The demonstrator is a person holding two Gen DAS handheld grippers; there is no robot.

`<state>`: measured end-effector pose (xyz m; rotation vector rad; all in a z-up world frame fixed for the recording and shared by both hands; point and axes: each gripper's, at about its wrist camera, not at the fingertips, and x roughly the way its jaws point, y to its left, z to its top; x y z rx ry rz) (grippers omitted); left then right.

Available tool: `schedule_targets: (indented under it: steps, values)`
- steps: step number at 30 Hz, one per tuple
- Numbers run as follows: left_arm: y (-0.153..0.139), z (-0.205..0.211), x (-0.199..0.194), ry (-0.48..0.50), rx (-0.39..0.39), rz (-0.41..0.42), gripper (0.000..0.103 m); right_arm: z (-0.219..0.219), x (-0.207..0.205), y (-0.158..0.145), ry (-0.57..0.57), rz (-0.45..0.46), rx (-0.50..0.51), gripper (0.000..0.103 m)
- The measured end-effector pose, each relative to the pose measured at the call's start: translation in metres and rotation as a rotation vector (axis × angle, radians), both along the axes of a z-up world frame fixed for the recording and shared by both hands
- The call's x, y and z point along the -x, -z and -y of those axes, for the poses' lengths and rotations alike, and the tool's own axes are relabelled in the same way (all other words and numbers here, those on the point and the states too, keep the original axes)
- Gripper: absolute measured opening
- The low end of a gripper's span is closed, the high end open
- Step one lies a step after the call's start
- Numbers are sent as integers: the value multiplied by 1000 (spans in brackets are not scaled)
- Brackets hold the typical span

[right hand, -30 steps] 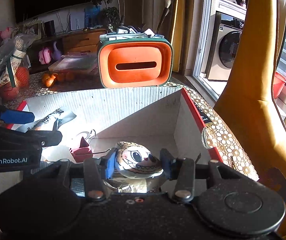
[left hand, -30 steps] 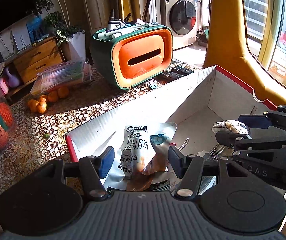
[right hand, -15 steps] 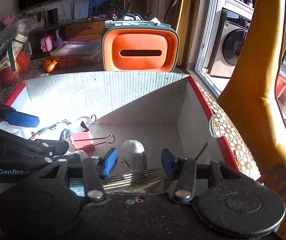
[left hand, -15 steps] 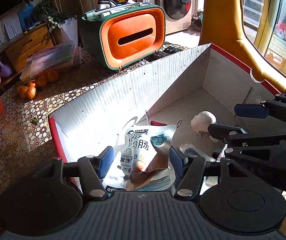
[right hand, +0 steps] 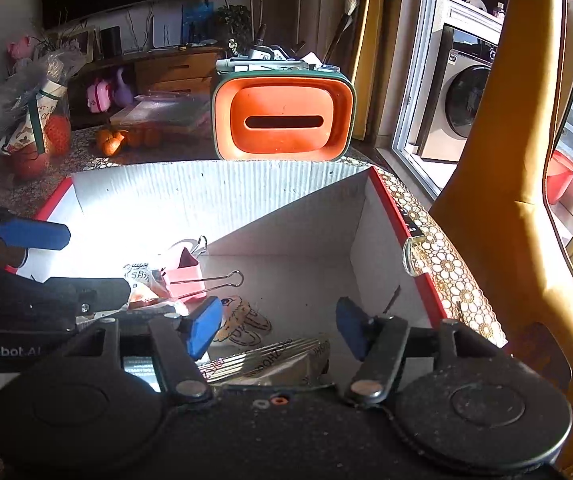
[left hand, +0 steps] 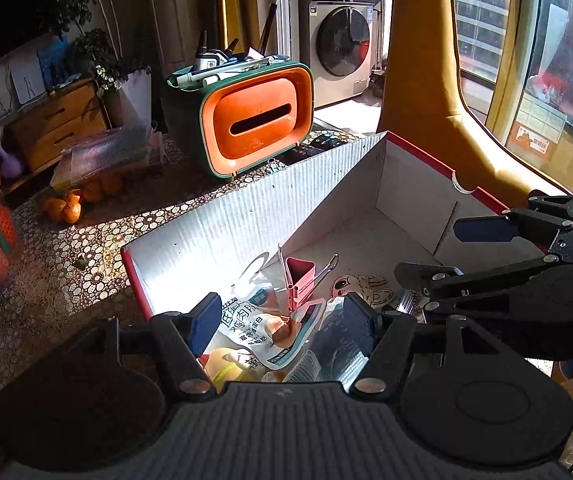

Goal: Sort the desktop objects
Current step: 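Withdraw both tools from the box back toward the table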

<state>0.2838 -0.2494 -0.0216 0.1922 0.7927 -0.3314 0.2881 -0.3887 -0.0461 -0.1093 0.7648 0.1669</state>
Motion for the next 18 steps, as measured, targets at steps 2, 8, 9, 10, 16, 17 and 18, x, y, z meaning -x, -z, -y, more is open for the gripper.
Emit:
schedule_targets:
  steps: [2, 8, 9, 10, 16, 17, 18]
  values:
    - [-5, -2, 5, 6, 13, 7, 67, 1, 4, -5, -1, 9, -8, 64]
    - [-19, -13, 29, 17, 56, 35, 72, 4, 17, -15, 12, 24, -36, 70]
    - [-21, -15, 32, 17, 62, 37, 72, 3, 19, -16, 14, 27, -40, 71]
    - [-23, -18, 35, 18, 66, 39, 72, 3, 23, -18, 15, 32, -49, 73]
    - [-30, -37, 54, 9, 86, 54, 74, 0, 38, -27, 10, 45, -100, 74]
    - [-31, -39, 57, 5, 91, 56, 75, -1, 41, -29, 8, 50, -105, 74]
    - [-32, -44, 61, 0, 95, 60, 75, -3, 45, -30, 5, 55, -111, 75]
